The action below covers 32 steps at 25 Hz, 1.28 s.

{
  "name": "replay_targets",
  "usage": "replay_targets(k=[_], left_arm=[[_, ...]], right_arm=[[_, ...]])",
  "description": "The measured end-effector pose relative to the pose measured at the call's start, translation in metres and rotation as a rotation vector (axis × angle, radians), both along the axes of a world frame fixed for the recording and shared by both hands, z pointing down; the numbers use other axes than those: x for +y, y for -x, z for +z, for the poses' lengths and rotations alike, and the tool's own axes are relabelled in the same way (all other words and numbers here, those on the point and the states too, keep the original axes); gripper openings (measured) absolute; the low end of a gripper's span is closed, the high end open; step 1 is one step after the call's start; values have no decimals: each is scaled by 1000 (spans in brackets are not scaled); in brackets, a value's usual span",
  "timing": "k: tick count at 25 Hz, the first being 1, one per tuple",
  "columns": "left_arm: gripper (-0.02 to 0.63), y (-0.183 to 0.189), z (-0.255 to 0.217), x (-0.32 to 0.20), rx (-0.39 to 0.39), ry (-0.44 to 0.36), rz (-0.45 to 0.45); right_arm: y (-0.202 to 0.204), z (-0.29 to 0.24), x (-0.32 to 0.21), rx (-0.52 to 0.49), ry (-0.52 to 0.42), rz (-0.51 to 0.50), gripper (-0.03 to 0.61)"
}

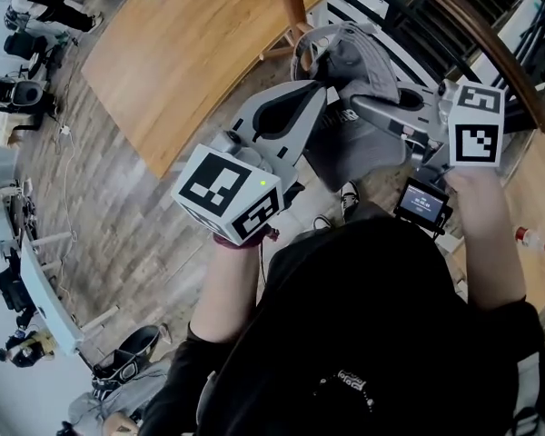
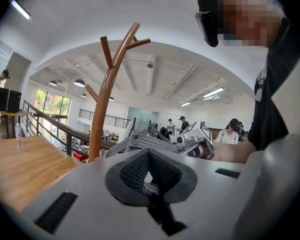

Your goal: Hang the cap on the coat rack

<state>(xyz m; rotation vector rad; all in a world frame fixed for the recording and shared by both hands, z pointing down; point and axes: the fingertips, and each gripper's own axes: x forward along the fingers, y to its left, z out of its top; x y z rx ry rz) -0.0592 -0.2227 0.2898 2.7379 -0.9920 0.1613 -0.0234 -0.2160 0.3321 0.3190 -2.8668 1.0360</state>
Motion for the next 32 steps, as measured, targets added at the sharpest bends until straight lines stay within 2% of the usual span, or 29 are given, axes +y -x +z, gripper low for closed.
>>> replay_targets(k=[14,24,29,32], left_arm=[[3,4,-12,4,-8,1,-48],[5,4,6,2,-33,10,-85],[5,-8,8,13,-48,20,-55],[5,-7,13,10,-37,43,-46]], right_arm=[[4,-11,1,-18,5,-38,20],[3,7,0,-38,35,-68,20],[3,10,9,-7,22,-92,20],[0,15,7,-14,58,-95,20]])
